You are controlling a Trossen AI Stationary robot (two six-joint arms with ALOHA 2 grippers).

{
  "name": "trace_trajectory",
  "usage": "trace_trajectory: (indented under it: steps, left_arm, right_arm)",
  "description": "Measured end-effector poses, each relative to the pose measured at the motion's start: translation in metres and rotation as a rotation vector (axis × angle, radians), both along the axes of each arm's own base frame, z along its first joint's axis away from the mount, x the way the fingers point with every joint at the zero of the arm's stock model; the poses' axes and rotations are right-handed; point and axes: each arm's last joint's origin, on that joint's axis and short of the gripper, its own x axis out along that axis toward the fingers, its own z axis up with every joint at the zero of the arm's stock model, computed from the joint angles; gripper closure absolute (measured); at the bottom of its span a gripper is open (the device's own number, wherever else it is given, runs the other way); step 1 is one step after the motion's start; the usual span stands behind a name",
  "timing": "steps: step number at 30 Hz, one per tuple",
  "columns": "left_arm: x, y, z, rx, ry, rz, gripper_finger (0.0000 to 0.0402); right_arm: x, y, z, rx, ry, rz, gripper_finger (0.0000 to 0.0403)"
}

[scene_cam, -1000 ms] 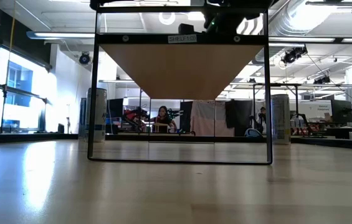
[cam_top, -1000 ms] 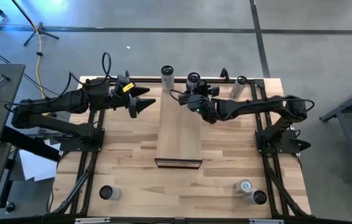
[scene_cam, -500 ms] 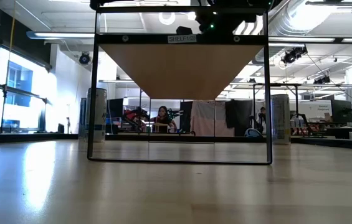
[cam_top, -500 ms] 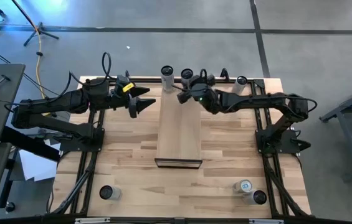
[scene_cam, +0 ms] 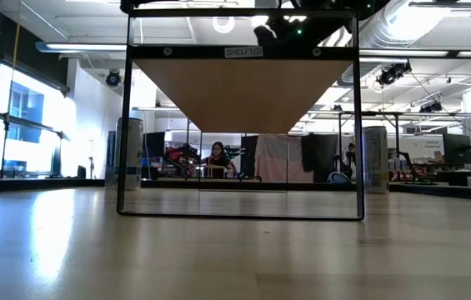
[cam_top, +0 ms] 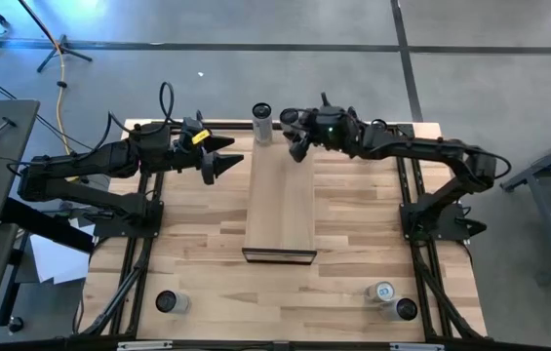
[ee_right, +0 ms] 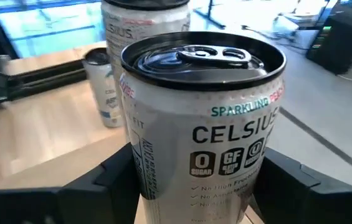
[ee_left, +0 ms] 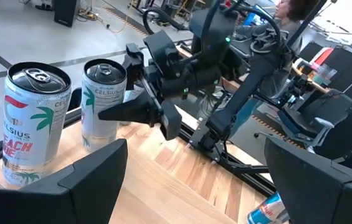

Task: Place canned beverage on shelf
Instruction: Put the white pink soda can on the shelf aligned with the white pink soda can

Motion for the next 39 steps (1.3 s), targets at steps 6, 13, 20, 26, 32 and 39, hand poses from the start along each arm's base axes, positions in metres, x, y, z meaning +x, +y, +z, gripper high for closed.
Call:
trace_trajectory:
  steps: [6, 13, 20, 26, 32, 39]
  left_arm:
    - [0.000, 0.000, 0.000, -0.007, -0.003, 0.002, 0.0055]
    - [0.000, 0.000, 0.000, -0.039, -0.014, 0.007, 0.0055]
    - [0.000, 0.000, 0.000, -0.041, -0.015, 0.008, 0.0055]
    - [0.000, 0.000, 0.000, -0.060, -0.021, 0.011, 0.0055]
    - [0.000, 0.000, 0.000, -0.082, -0.027, 0.015, 0.0055]
    - [0.000, 0.000, 0.000, -0.101, -0.033, 0.018, 0.0055]
  right_arm:
    - [-0.003, -0.012, 0.006, 0.029, -0.082, 0.115, 0.0172]
    - [-0.010, -0.019, -0.005, 0.124, -0.086, 0.276, 0.0160]
    - [-0.043, -0.013, -0.028, 0.116, -0.304, 0.248, 0.0158]
    - [-0.051, -0.011, -0.035, 0.046, -0.332, 0.265, 0.0156]
    - [-0.040, -0.016, -0.029, -0.046, -0.266, 0.335, 0.0155]
    - [-0.020, -0.027, -0.021, -0.081, -0.162, 0.380, 0.0155]
